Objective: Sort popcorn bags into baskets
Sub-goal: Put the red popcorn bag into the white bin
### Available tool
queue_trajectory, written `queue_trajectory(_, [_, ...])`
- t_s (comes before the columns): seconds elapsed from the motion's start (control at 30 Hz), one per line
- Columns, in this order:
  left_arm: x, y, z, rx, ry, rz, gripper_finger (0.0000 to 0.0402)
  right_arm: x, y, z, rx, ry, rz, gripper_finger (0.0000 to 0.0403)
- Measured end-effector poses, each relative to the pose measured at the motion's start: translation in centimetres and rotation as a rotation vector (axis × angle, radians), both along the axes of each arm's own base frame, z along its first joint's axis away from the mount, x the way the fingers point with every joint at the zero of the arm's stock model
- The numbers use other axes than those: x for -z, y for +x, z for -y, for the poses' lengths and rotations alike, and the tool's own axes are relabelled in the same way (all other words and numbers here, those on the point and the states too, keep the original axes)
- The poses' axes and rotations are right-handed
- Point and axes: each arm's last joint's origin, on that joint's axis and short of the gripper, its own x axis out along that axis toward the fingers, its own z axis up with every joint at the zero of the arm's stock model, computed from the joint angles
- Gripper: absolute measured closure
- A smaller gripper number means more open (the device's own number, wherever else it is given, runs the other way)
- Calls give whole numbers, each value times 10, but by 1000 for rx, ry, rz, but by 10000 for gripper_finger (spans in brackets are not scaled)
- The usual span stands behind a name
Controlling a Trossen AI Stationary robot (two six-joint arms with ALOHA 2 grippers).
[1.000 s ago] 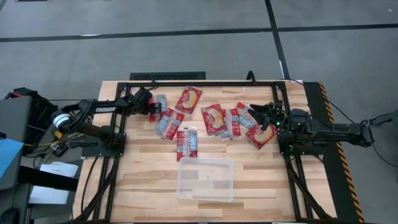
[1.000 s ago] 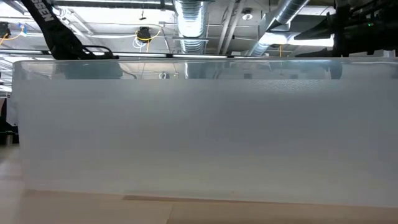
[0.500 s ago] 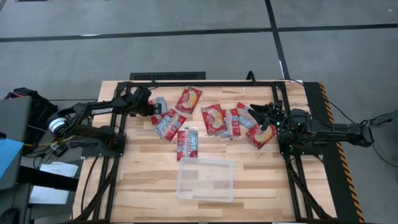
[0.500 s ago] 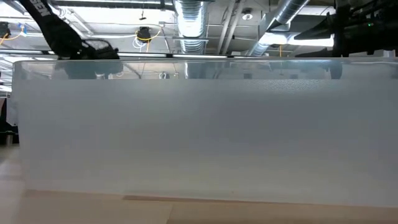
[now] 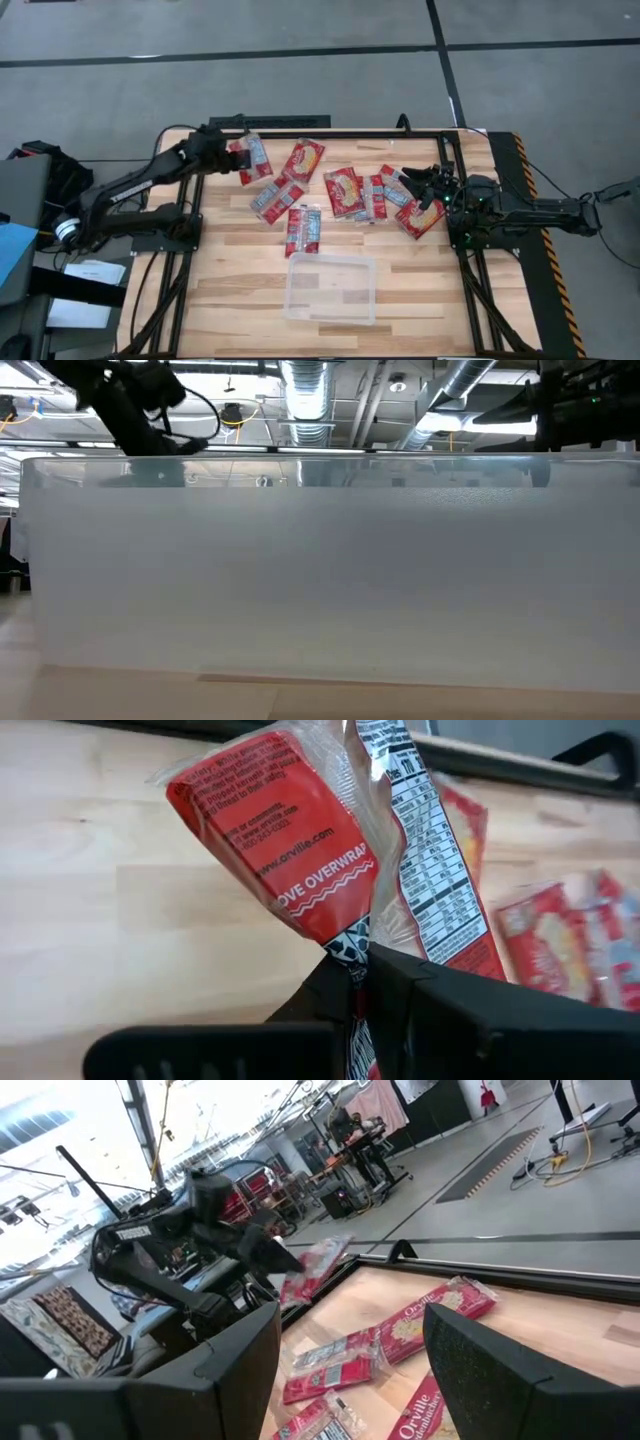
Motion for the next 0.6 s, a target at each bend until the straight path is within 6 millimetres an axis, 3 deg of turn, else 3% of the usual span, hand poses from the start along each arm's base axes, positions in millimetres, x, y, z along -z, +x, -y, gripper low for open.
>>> queue_trajectory(0.17, [-28, 13, 31, 146, -8, 180, 401, 1, 0, 0, 0, -1, -9, 132])
queue_trajectory(0.6, [-50, 84, 156, 432, -62, 383, 401, 6, 0, 0, 0, 10, -67, 132])
